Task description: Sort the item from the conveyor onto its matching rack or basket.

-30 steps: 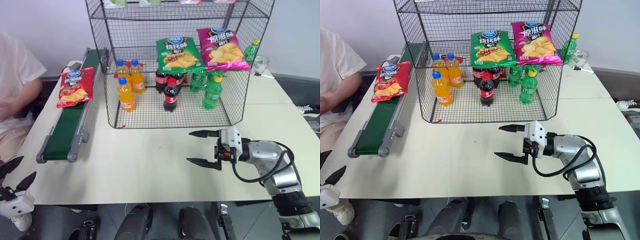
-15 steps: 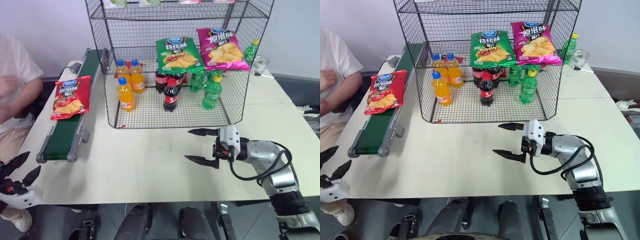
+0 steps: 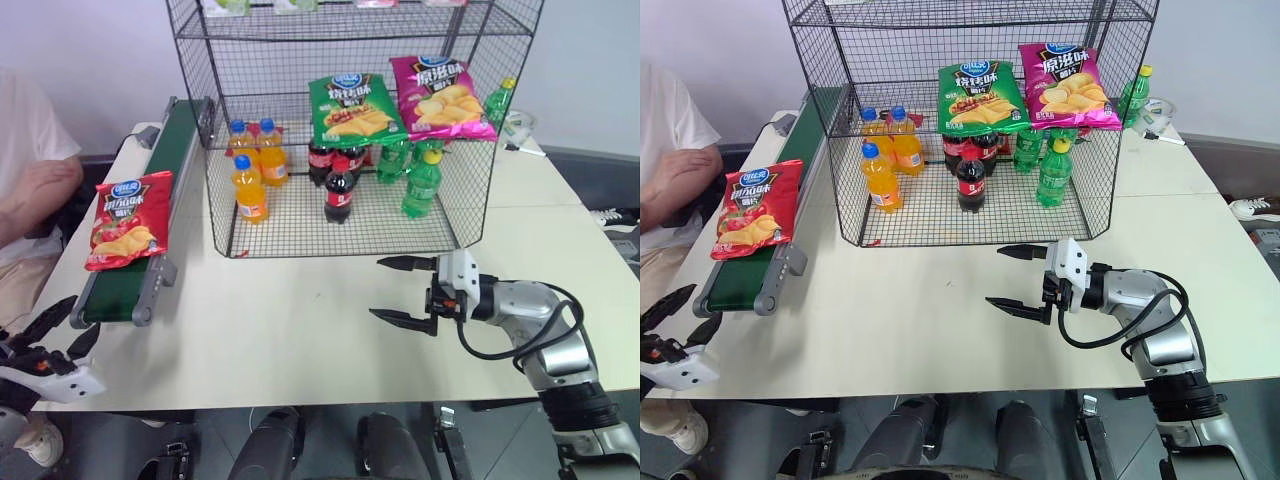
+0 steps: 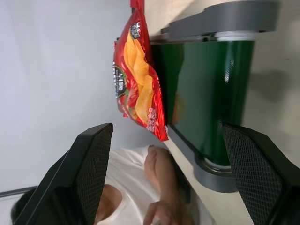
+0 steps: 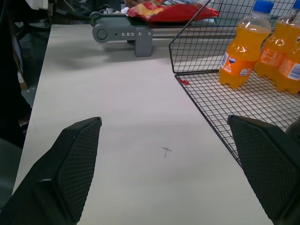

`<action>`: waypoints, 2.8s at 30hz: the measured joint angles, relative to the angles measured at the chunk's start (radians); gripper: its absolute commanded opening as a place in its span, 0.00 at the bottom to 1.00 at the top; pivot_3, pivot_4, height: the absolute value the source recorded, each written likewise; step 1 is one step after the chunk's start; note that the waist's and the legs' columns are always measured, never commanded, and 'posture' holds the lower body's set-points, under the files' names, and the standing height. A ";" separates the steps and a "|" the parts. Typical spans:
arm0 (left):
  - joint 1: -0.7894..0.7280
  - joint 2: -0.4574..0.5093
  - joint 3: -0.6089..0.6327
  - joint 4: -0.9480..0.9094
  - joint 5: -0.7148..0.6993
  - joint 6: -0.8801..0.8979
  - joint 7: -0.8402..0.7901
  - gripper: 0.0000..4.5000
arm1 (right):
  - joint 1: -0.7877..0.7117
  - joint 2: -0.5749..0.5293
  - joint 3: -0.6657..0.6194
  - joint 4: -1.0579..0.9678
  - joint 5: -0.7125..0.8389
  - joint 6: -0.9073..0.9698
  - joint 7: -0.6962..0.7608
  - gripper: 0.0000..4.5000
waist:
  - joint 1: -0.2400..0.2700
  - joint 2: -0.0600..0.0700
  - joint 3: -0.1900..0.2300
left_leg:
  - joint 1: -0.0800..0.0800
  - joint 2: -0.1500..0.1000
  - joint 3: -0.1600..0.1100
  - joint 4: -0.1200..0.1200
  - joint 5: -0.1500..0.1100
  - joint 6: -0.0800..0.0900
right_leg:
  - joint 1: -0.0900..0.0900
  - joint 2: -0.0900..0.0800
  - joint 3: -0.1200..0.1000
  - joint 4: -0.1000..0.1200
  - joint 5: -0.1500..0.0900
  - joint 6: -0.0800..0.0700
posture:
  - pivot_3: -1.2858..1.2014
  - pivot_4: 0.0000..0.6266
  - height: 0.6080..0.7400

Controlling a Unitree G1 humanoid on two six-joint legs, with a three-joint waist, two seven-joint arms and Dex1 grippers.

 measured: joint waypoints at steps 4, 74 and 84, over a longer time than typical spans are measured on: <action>0.009 0.000 -0.002 -0.012 -0.002 0.009 0.000 0.85 | -0.002 0.001 0.000 0.000 0.000 -0.001 -0.004 1.00 | 0.000 0.000 0.000 | 0.000 0.000 0.000 0.000 0.000 0.000 | 0.000 0.000 0.000 0.000 0.000 0.000 | 0.52 0.24 1.00; -0.816 -0.127 -0.249 -0.466 -0.137 0.282 -0.298 0.00 | -0.052 0.288 -0.108 0.056 -0.202 -0.275 -0.573 1.00 | -0.002 -0.002 -0.001 | 0.003 -0.001 0.000 0.001 0.006 -0.003 | 0.003 0.005 0.001 0.009 0.002 -0.001 | 0.52 0.24 1.00; -1.288 -0.341 -0.550 0.134 0.081 0.283 -0.035 0.00 | -0.065 0.279 -0.093 0.048 -0.206 -0.268 -0.593 1.00 | -0.005 -0.003 -0.002 | 0.004 -0.001 -0.001 0.001 0.007 -0.004 | 0.004 0.005 0.001 0.010 0.002 -0.001 | 0.52 0.24 1.00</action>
